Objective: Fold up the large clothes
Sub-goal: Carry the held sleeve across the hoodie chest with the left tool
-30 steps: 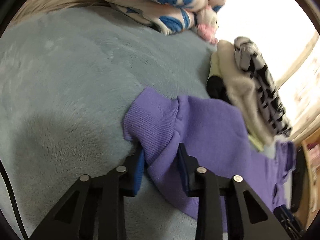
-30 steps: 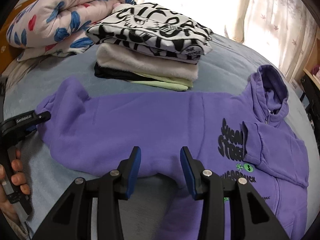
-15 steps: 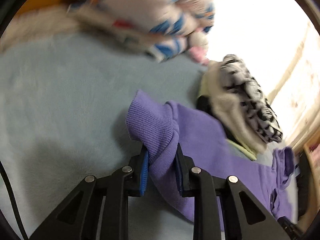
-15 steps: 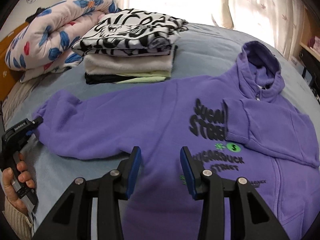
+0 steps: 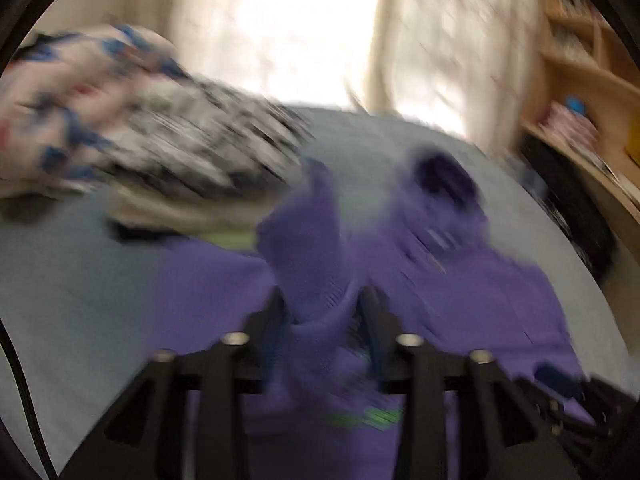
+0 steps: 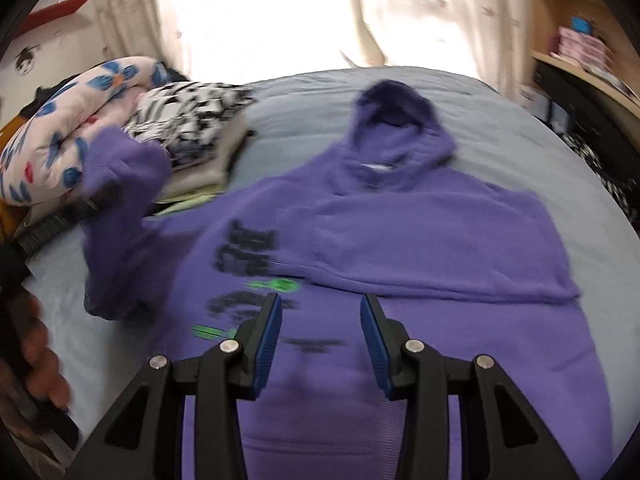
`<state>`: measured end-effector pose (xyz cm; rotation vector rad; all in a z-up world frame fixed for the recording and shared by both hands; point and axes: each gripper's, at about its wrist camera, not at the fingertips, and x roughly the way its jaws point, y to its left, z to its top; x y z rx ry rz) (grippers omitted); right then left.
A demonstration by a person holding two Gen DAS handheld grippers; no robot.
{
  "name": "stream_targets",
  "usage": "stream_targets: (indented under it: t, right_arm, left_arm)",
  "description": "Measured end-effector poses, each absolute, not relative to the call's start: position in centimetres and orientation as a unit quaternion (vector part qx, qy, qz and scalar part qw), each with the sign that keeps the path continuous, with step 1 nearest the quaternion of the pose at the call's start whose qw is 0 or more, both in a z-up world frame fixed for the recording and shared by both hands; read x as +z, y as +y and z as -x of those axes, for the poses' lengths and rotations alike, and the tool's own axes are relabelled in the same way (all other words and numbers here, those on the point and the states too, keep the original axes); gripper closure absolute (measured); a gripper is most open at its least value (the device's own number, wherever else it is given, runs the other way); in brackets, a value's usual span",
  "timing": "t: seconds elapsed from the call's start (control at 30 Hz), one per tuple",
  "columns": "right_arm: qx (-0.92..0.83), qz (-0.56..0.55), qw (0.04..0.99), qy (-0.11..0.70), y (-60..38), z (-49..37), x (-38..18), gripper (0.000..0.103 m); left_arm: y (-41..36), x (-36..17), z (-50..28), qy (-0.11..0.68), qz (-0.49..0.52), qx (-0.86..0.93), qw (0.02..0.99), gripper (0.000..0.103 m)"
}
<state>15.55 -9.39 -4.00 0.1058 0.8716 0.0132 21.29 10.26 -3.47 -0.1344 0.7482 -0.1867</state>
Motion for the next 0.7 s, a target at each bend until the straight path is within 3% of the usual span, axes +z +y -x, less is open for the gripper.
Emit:
stream_targets:
  t: [0.07,0.27,0.43,0.53,0.7]
  right_arm:
    - [-0.001,-0.070,0.897,0.437,-11.7,-15.3,-4.9,0.059]
    - [0.017,-0.109,0.884,0.453,-14.7,-14.7,-6.1,0.059]
    - [0.064,-0.128,0.880,0.453,-13.8,-15.0,-5.6,0.056]
    - [0.099,-0.131,0.874,0.457,-12.1,-16.0,-5.3,0.047]
    - [0.142,-0.141,0.851,0.486,-8.8,-19.2,-6.7,0.045]
  left_arm:
    - [7.8,-5.7,-21.2,0.399,0.067,-0.117,0.907,0.040]
    - [4.8,-7.7,-19.1,0.436,0.053,-0.128,0.889,0.040]
    - [8.0,-5.0,-17.1,0.407,0.086,-0.107,0.903,0.038]
    - [10.7,-3.9,-16.6,0.388,0.097,-0.065,0.914,0.028]
    - [15.0,-4.1,-15.2,0.386,0.093,0.014,0.918,0.028]
